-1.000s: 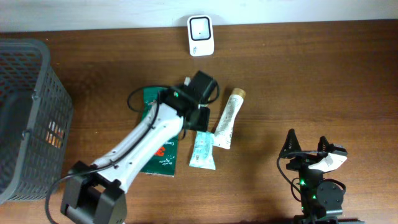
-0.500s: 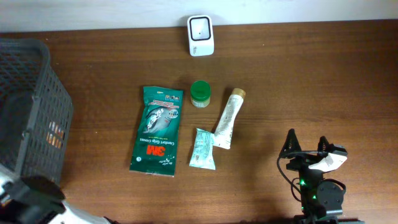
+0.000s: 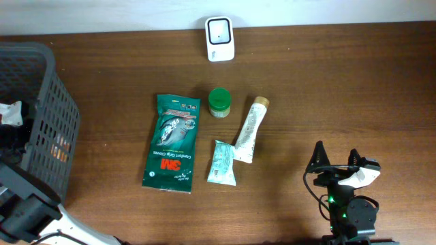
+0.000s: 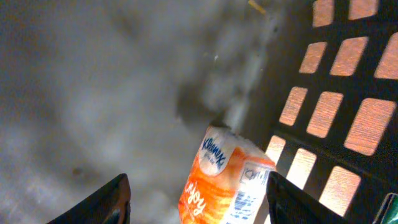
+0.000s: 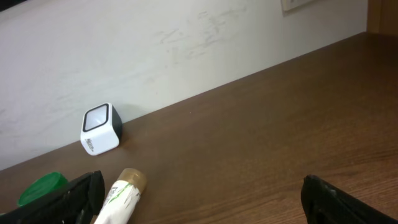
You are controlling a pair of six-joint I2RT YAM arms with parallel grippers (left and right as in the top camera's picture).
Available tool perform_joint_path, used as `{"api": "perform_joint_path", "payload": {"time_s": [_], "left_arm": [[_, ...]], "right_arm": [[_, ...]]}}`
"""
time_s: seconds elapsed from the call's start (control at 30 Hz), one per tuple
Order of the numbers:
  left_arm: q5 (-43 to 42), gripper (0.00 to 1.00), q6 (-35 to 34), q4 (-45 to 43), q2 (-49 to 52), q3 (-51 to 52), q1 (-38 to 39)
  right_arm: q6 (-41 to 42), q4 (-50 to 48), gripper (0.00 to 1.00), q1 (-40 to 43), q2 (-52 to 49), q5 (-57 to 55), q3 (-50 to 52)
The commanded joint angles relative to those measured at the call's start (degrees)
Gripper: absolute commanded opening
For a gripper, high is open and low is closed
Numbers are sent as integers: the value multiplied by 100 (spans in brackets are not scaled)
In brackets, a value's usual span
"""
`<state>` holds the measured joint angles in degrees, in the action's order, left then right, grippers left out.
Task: Scan the item barcode
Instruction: 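Grasp the orange Kleenex pack in the basket with the left gripper, then place the orange Kleenex pack right of the white tube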
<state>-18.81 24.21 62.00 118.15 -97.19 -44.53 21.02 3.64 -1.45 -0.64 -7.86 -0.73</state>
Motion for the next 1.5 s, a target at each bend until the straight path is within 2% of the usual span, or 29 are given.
{"api": "perform_joint_path", "payload": {"time_s": [0.0,0.07,0.13,0.17,0.27,0.3,0.33,0.47,0.53,0.57,0.6,0.7,0.77,0.87,0.9,1.0,1.07,1.13,1.27,1.47], "left_arm": [[-315,64,424,-35,4,111,0],[-557,63,815,-52,4,352,26],[-562,60,885,-144,4,555,26],[-544,56,885,-157,4,566,26],[-367,22,883,-243,2,562,26],[-361,2,839,-225,2,485,20],[-87,0,295,-149,-26,214,22],[-44,0,-804,337,-533,-1375,162],[31,0,-1759,367,-1344,-2533,610],[431,0,-2389,387,-1755,-2717,898],[557,0,-2688,420,-2186,-2721,1248],[780,0,-2796,911,-2804,-2721,2704],[833,0,-3235,1248,-2758,-2649,3672],[833,0,-3434,1287,-2398,-2133,5427],[837,0,-3698,1198,-2146,-1954,5980],[1102,0,-4030,859,-1335,-1814,6992],[1718,0,-4955,791,-876,-1812,7440],[2033,0,-5226,612,-566,-1812,7783],[2031,0,-5838,55,190,-1812,8520],[2028,0,-5963,-463,1158,-1812,9326]], "right_arm": [[31,28,98,24,28,-13,42],[31,28,98,24,28,-13,42],[31,28,98,24,28,-13,42],[31,28,98,24,28,-13,42],[31,28,98,24,28,-13,42],[31,28,98,24,28,-13,42],[31,28,98,24,28,-13,42],[31,28,98,24,28,-13,42],[31,28,98,24,28,-13,42],[28,28,98,24,28,-11,42],[31,28,98,24,28,-13,42],[28,28,98,24,28,-13,42],[31,28,98,24,28,-13,42],[28,28,98,24,28,-13,42],[31,28,98,24,28,-13,42],[28,28,98,24,28,-13,42],[31,28,98,24,28,-11,42],[31,28,98,24,28,-13,42],[28,28,98,24,28,-13,42],[31,28,98,24,28,-13,42]]}}
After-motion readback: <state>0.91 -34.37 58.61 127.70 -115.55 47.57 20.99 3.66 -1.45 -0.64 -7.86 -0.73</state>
